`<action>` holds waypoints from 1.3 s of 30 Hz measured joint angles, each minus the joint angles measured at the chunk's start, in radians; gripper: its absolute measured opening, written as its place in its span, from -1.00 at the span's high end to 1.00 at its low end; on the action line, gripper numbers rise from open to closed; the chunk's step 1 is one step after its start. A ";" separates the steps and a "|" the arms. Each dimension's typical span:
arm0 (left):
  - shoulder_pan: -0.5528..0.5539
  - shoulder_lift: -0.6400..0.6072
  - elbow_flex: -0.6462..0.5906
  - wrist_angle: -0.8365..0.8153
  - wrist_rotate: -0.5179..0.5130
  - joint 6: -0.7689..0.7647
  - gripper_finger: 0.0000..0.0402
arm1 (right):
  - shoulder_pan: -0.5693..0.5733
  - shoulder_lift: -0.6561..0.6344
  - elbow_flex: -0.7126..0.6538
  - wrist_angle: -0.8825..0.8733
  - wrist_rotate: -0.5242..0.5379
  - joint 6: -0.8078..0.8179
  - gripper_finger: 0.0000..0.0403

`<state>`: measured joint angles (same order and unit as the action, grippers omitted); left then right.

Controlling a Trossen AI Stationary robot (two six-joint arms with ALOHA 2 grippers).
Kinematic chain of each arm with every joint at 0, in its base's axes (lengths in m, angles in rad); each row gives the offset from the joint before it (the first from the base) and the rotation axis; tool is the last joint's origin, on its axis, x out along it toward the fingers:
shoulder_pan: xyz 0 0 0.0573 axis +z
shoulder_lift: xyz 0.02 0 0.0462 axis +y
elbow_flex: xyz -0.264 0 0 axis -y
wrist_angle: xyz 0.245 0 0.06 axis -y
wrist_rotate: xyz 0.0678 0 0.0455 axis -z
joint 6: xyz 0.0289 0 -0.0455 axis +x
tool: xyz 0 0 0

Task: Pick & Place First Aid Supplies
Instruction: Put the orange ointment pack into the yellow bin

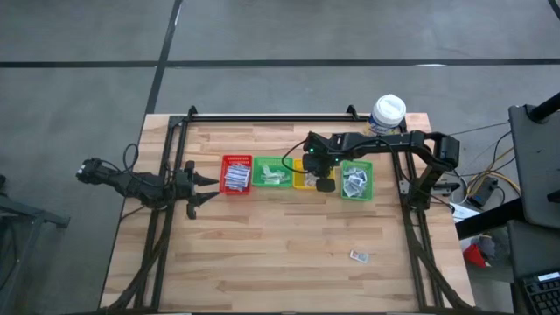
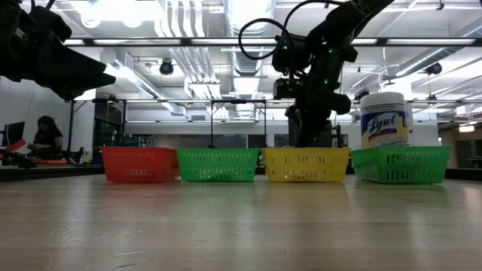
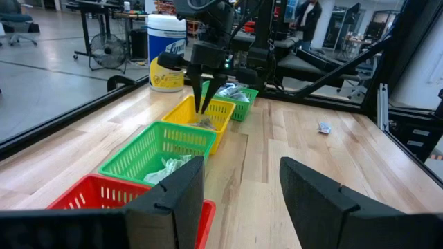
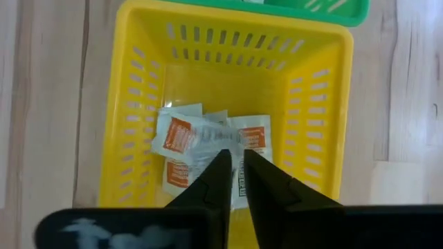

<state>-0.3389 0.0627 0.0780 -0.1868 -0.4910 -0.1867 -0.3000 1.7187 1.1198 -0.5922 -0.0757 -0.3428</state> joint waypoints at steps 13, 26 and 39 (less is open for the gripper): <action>0.000 0.000 0.000 0.000 0.000 0.000 0.06 | 0.001 -0.006 0.085 -0.048 0.000 0.011 0.46; 0.000 0.000 0.000 0.000 0.000 0.000 0.06 | 0.036 -0.009 0.281 -0.491 -0.032 0.136 0.55; 0.000 0.000 0.000 0.000 0.000 0.000 0.06 | 0.171 -0.010 0.267 -0.604 -0.135 0.187 0.64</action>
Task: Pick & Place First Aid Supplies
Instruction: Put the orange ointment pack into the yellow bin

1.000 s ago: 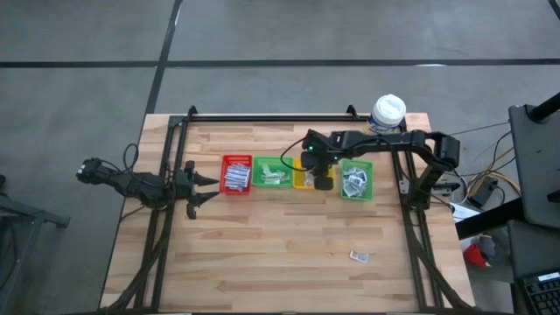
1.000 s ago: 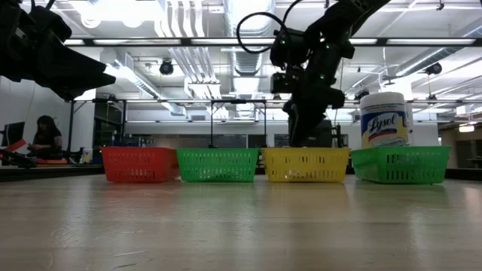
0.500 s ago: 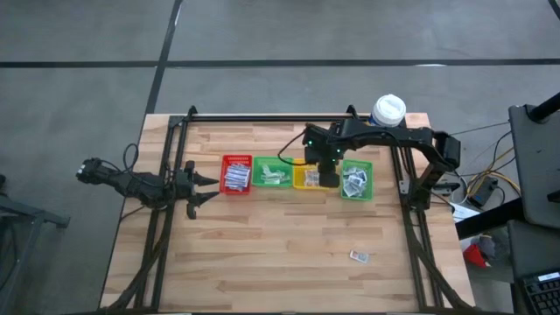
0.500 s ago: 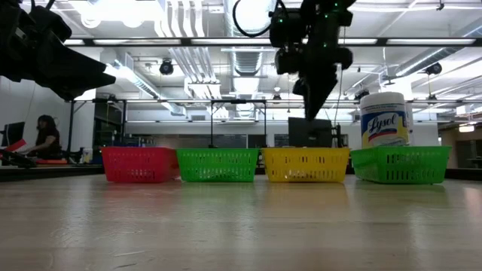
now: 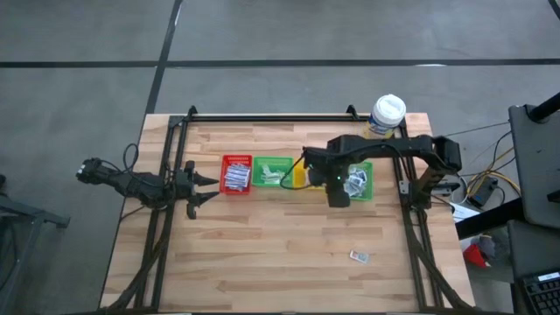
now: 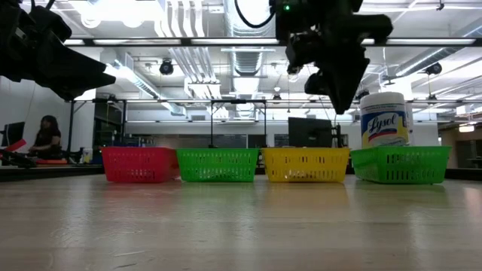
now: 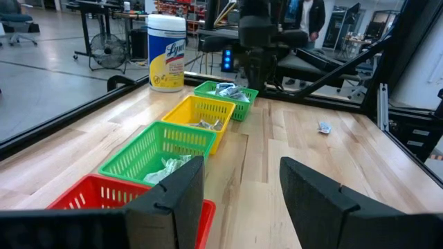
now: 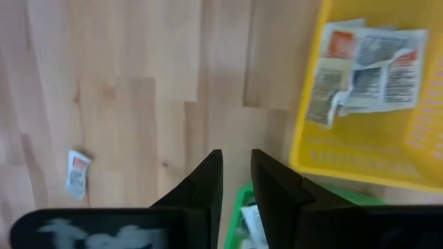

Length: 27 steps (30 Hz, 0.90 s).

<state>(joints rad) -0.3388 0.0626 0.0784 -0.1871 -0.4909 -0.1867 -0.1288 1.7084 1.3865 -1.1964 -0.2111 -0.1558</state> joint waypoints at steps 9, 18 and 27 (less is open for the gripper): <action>0.000 0.000 0.000 0.000 0.000 0.000 0.06 | 0.076 0.000 -0.001 -0.049 0.000 0.065 0.66; 0.000 0.000 0.000 0.000 0.000 0.000 0.06 | 0.179 -0.004 -0.001 -0.122 0.000 0.156 0.66; 0.000 0.000 0.000 0.000 0.000 0.000 0.06 | 0.293 -0.043 -0.003 -0.135 0.000 0.285 0.66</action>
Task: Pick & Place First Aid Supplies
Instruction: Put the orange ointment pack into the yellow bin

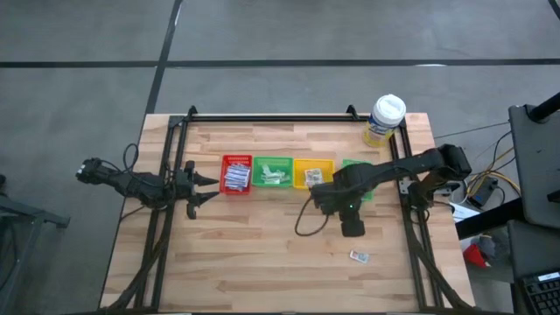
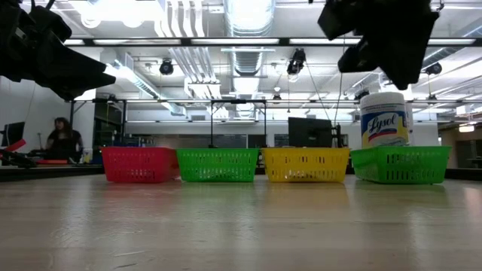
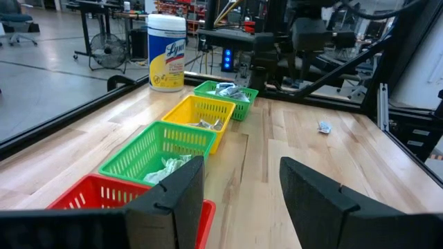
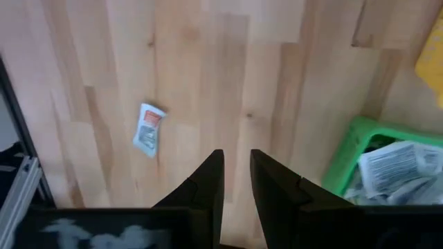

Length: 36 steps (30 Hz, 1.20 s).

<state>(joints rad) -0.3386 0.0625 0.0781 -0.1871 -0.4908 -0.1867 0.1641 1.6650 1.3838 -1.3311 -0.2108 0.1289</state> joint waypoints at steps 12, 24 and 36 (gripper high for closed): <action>0.000 0.000 0.000 0.000 0.000 0.000 0.06 | 0.150 -0.042 -0.021 0.003 0.001 0.196 0.66; 0.000 0.000 0.000 0.000 0.000 0.000 0.06 | 0.287 -0.043 -0.129 0.010 0.002 0.368 0.66; 0.000 0.000 0.000 0.000 0.000 0.000 0.06 | 0.400 -0.178 -0.334 0.203 0.002 0.619 0.66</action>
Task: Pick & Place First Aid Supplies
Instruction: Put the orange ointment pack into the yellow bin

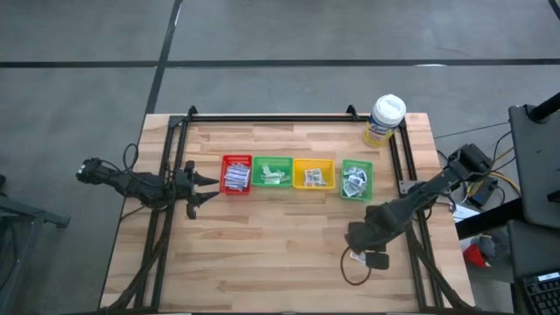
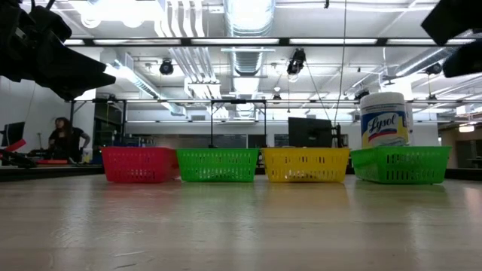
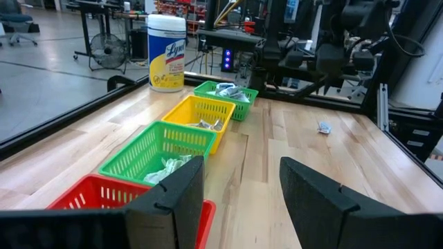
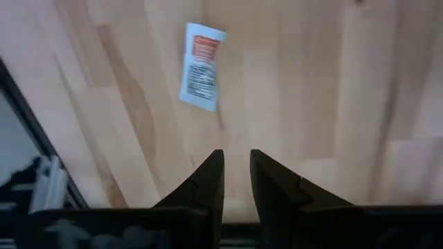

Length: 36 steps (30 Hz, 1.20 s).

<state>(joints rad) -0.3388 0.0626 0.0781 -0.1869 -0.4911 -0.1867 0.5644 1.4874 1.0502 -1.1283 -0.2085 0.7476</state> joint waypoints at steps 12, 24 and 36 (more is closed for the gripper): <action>0.000 0.000 0.000 0.000 0.000 0.000 0.06 | 0.040 -0.172 -0.238 0.327 0.082 0.243 0.60; 0.000 0.000 0.000 0.000 0.000 0.000 0.06 | 0.040 -0.103 -0.293 0.469 0.081 0.261 0.39; 0.000 0.000 0.000 0.000 0.000 0.000 0.06 | 0.040 0.013 -0.291 0.511 0.081 0.233 0.39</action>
<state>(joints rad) -0.3386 0.0626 0.0782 -0.1869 -0.4908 -0.1867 0.6044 1.5004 0.7592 -0.6175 -0.1274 0.9809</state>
